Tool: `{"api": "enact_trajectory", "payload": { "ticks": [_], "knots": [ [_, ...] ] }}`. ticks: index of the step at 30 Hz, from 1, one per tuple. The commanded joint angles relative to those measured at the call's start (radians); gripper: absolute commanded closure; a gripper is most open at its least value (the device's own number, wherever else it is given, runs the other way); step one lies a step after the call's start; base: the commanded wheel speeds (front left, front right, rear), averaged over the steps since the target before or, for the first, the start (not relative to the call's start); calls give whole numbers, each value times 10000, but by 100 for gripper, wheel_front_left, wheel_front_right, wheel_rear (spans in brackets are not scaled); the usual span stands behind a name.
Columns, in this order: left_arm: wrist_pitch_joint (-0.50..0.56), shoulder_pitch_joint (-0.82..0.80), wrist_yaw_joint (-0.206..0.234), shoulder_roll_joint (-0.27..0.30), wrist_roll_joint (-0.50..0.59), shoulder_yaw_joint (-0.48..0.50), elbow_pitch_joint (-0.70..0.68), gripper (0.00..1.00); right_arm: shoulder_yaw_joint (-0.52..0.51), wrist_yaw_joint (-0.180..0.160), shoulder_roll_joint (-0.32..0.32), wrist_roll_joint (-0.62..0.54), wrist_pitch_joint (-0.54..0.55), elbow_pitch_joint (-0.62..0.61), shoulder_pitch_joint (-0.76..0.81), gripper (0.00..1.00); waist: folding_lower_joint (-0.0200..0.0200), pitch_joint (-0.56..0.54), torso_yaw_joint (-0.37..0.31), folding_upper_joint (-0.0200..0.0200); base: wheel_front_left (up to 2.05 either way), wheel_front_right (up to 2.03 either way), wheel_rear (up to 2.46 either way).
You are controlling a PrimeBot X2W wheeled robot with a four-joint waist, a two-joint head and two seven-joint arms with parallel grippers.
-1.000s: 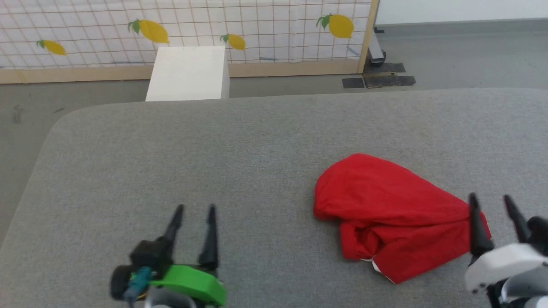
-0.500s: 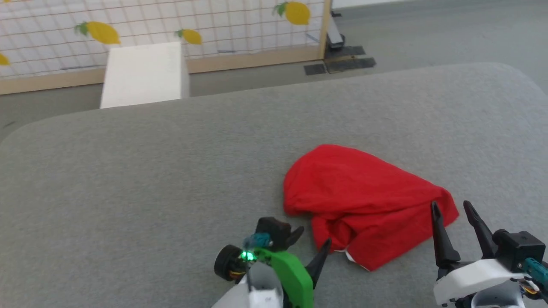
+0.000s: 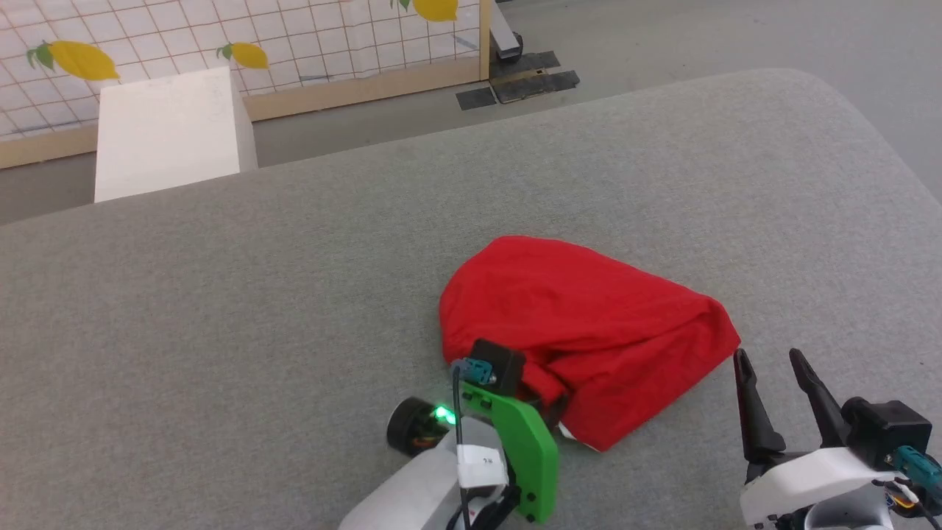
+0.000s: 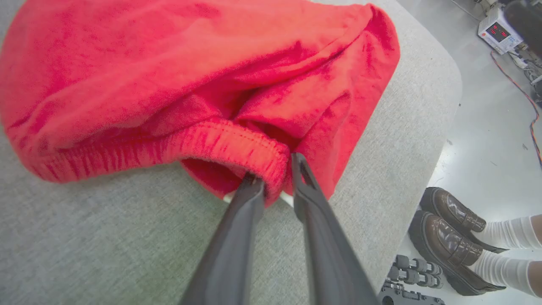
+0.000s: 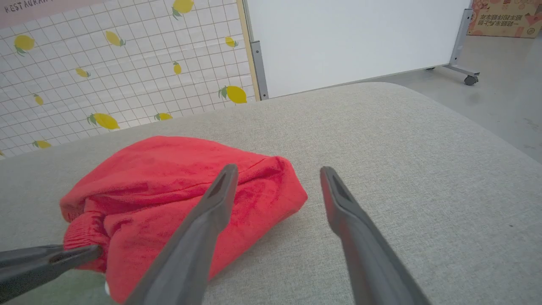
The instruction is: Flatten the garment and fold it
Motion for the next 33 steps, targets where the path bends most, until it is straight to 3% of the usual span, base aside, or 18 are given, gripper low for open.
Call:
{"api": "enact_trajectory", "payload": {
  "ticks": [1, 8, 11, 16, 20, 25, 33],
  "knots": [
    [-263, -265, -133, 20, -146, -78, -101, 100, -11, -15, 19, 60, -75, 9, -147, 0, 0, -88, 131, 0, 0, 0, 0],
    [-1500, -1900, -614, 20, -660, -798, -1533, 100, -63, -15, 20, 22, -113, -80, -135, 0, 0, -283, 585, 0, 0, 0, 0],
    [-1951, -2773, -467, 20, -1241, -1079, -2420, 100, -70, -15, 20, 29, -120, -114, -125, 0, 0, -332, 699, 0, 0, 0, 0],
    [-2416, -4025, 483, 20, -2192, -1350, -3179, 100, -118, -15, 20, 65, -181, -112, -87, 0, 0, -405, 828, 0, 0, 0, 0],
    [-2216, -4196, 1724, 101, -2108, -1227, -1977, 100, -122, -15, 20, 137, -213, -93, -56, 0, 0, -440, 898, 0, 0, 0, 0],
    [-1974, -3156, 2989, 1132, -2292, -780, -223, 100, -97, -15, 20, 219, -264, -120, -62, 0, 0, -413, 988, 0, 0, 0, 0],
    [-1973, -854, 3753, 2750, -3295, 162, 389, 100, -34, -15, 20, 263, -270, -213, -60, 0, 0, -245, 1322, 0, 0, 0, 0]
  ]
}}
